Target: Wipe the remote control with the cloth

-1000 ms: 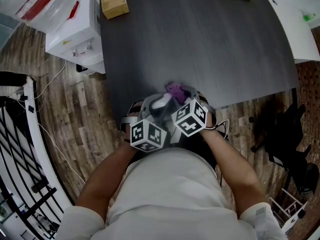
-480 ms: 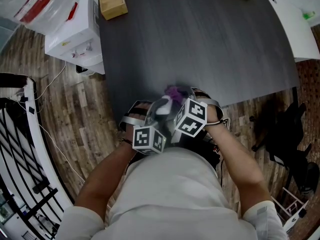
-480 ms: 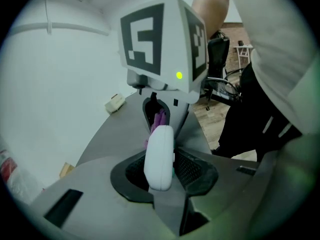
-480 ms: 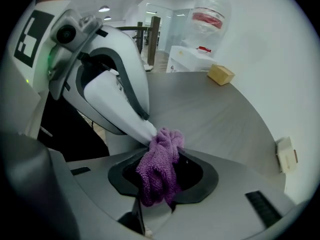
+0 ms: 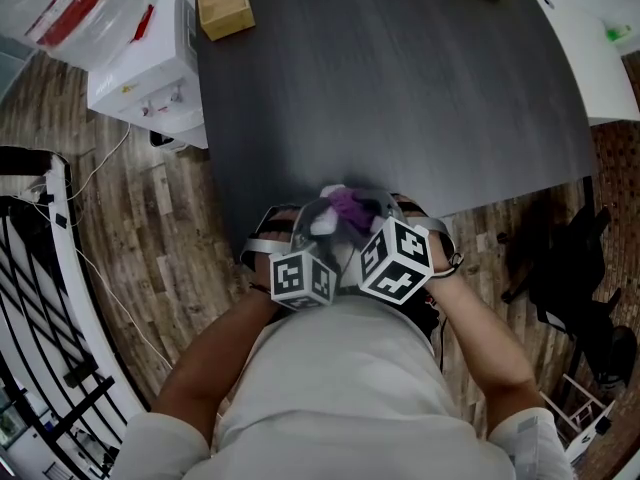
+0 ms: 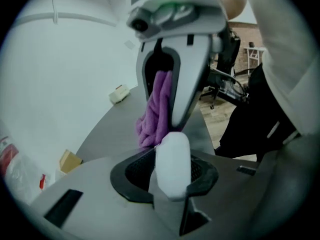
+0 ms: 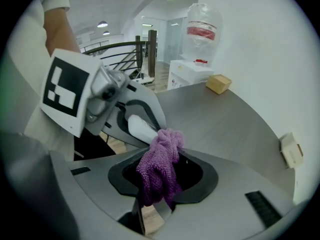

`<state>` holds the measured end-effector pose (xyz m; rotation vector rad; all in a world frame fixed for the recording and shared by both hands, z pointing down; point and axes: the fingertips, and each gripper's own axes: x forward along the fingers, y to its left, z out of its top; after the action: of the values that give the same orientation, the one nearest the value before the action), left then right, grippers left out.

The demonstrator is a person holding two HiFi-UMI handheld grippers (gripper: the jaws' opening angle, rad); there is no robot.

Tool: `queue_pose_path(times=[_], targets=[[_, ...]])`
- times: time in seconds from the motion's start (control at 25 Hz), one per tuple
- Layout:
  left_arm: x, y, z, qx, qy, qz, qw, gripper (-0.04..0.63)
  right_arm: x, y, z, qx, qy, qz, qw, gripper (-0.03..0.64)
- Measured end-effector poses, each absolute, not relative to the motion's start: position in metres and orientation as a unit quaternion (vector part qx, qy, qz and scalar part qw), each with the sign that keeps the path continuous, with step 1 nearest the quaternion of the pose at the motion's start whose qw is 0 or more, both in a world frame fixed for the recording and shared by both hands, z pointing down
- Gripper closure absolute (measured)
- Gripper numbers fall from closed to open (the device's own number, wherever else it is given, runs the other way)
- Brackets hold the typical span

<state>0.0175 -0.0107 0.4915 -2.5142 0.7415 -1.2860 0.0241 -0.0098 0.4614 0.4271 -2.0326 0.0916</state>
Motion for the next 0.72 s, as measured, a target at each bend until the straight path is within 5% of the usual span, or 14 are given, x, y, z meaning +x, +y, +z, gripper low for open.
queue_pose_path(times=[0.52, 0.72], targets=[[0.003, -0.022, 0.499, -0.844, 0.291, -0.447, 0.055, 0.486, -0.018, 0.034, 0.424, 0.098, -0.883, -0.004, 0.459, 0.488], [-0.01, -0.025, 0.505, -0.861, 0.316, -0.397, -0.036, 0.486, -0.008, 0.009, 0.417, 0.166, -0.894, 0.031, 0.415, 0.488]])
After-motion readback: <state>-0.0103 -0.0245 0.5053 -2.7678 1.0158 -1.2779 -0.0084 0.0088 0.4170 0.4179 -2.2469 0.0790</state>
